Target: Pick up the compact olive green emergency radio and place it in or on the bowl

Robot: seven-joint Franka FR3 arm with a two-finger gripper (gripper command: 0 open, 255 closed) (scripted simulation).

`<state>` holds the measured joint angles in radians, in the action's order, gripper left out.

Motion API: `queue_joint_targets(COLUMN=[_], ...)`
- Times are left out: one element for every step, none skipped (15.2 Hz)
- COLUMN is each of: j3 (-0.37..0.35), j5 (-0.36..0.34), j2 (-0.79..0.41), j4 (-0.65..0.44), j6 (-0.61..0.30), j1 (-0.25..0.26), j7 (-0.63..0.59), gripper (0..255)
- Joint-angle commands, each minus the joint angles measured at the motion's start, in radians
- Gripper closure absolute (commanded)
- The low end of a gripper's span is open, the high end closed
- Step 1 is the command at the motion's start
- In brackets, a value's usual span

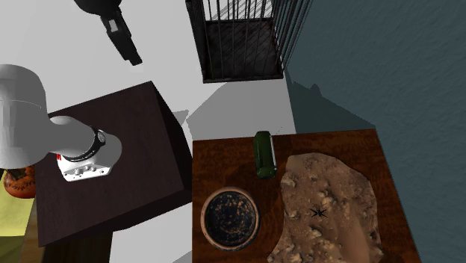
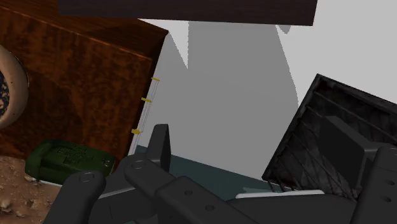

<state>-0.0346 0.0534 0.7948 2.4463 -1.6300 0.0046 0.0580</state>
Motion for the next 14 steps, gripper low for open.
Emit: queue_joint_targets(j3=[0.0, 0.022, 0.044, 0.066, 0.088, 0.109, 0.131, 0.152, 0.173, 0.195, 0.215, 0.236, 0.256, 0.276], j5=[0.0, -0.016, -0.031, -0.046, -0.061, -0.075, -0.089, -0.102, -0.114, -0.125, -0.135, -0.143, -0.15, -0.156], j2=[0.0, -0.011, -0.023, -0.038, -0.055, -0.074, -0.096, -0.119, -0.144, -0.171, -0.2, -0.231, -0.263, -0.297], j4=[0.0, 0.014, 0.025, 0.036, 0.044, 0.05, 0.055, 0.058, 0.059, 0.058, 0.056, 0.051, 0.045, 0.037], j6=[0.0, -0.022, -0.044, -0.067, -0.09, -0.114, -0.138, -0.163, -0.188, -0.213, -0.239, -0.264, -0.289, -0.314], j1=[0.0, -0.001, -0.001, -0.002, -0.003, -0.004, -0.005, -0.005, -0.005, -0.004, -0.003, -0.002, 0.0, 0.003], j7=[0.0, 0.041, 0.082, 0.123, 0.164, 0.205, 0.245, 0.285, 0.325, 0.365, 0.405, 0.444, 0.484, 0.524], gripper=[0, 0, 0, 0, 0, 0, 0, 0, 0, 0, 0, 0, 0, 0])
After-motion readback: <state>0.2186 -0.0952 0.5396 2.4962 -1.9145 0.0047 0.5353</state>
